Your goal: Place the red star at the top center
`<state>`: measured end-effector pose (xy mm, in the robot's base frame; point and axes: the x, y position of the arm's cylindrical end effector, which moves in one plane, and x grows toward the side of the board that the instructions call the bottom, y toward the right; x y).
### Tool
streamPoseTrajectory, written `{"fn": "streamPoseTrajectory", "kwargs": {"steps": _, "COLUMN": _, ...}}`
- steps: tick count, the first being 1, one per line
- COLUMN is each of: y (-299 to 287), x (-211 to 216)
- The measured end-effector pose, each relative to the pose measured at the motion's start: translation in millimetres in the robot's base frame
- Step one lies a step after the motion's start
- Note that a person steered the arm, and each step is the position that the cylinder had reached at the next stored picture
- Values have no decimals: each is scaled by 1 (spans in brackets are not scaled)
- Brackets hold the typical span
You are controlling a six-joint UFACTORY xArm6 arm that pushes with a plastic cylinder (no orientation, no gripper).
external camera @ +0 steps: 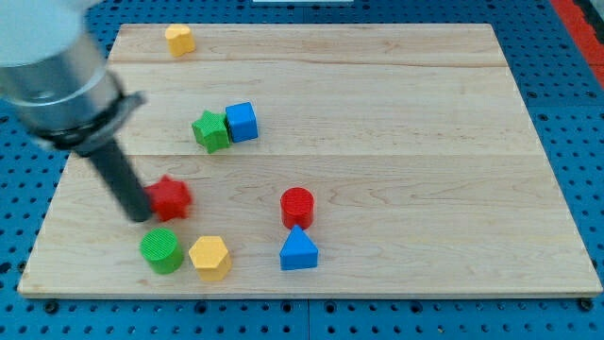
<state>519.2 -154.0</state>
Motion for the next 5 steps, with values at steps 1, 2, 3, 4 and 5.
{"fn": "streamPoseTrajectory", "kwargs": {"steps": 1, "y": 80, "x": -10}}
{"fn": "streamPoseTrajectory", "kwargs": {"steps": 2, "y": 125, "x": -38}}
{"fn": "streamPoseTrajectory", "kwargs": {"steps": 3, "y": 130, "x": -63}}
{"fn": "streamPoseTrajectory", "kwargs": {"steps": 4, "y": 143, "x": -43}}
{"fn": "streamPoseTrajectory", "kwargs": {"steps": 5, "y": 68, "x": -43}}
